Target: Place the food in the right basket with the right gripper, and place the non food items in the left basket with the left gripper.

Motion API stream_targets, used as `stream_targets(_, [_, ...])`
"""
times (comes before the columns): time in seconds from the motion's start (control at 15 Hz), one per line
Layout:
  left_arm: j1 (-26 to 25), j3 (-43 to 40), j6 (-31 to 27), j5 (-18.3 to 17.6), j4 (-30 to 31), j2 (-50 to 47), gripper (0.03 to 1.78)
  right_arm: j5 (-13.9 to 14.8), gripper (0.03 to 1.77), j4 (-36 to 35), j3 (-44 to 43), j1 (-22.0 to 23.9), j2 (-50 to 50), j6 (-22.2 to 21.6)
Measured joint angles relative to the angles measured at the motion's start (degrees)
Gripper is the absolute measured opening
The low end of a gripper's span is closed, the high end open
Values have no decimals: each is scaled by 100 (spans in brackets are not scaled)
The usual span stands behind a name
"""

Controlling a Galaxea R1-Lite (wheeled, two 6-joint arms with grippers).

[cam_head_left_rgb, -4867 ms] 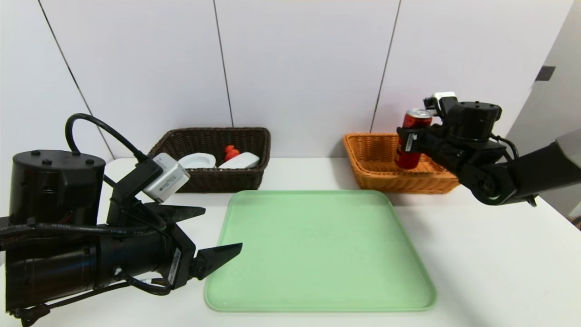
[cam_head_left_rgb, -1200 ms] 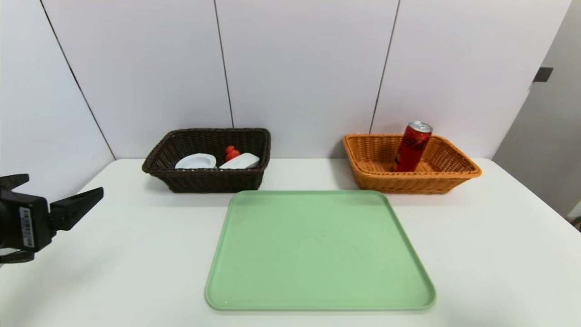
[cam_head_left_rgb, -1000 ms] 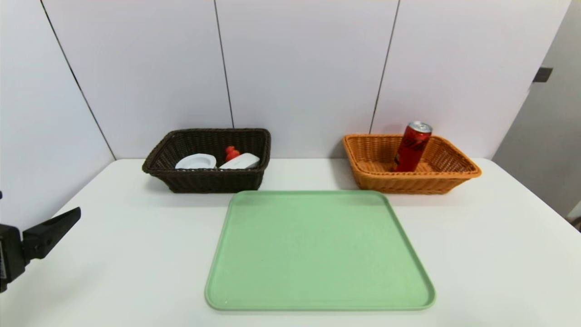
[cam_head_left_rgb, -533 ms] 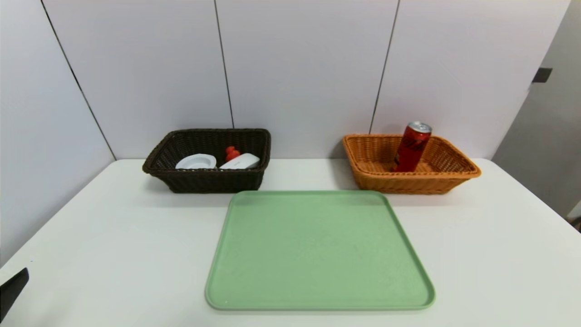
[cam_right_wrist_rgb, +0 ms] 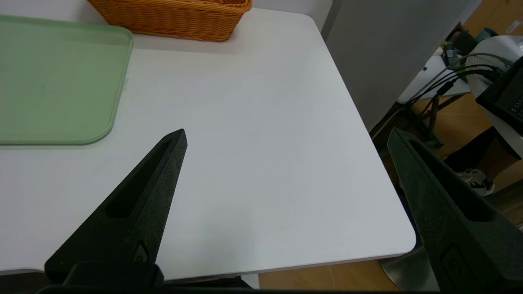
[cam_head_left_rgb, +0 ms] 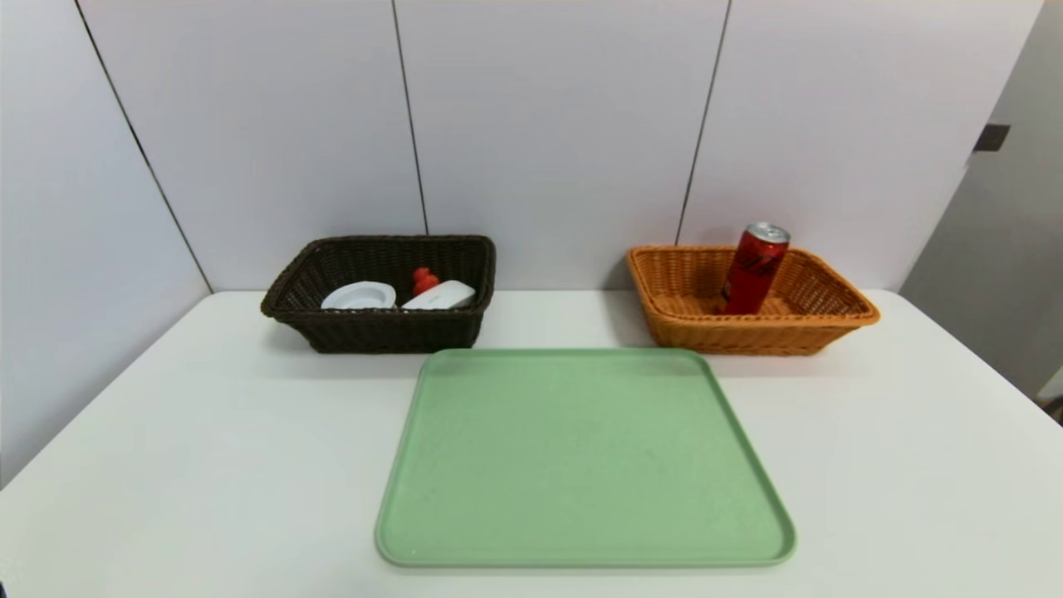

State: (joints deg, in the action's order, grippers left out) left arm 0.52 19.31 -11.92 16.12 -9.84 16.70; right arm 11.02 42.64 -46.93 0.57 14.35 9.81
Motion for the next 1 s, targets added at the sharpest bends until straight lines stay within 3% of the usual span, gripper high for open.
stream_targets(0.33, [-28, -132, -76, -93, -369, -670, 169, -6, 169, -6, 383, -20, -528, 11])
stream_targets(0.6, [-79, -349, -6, -452, -291, -1090, 169, -113, 169, -172, 818, -50, -1045, 60])
stream_targets(0.73, [-85, -464, 16, -650, -102, -1158, 169, -188, 169, -778, 1262, -55, -1264, 63])
stream_targets(1.0, [-85, -1148, 2, -885, 741, -1211, 169, -347, 169, -2745, 2615, -57, -1425, 241])
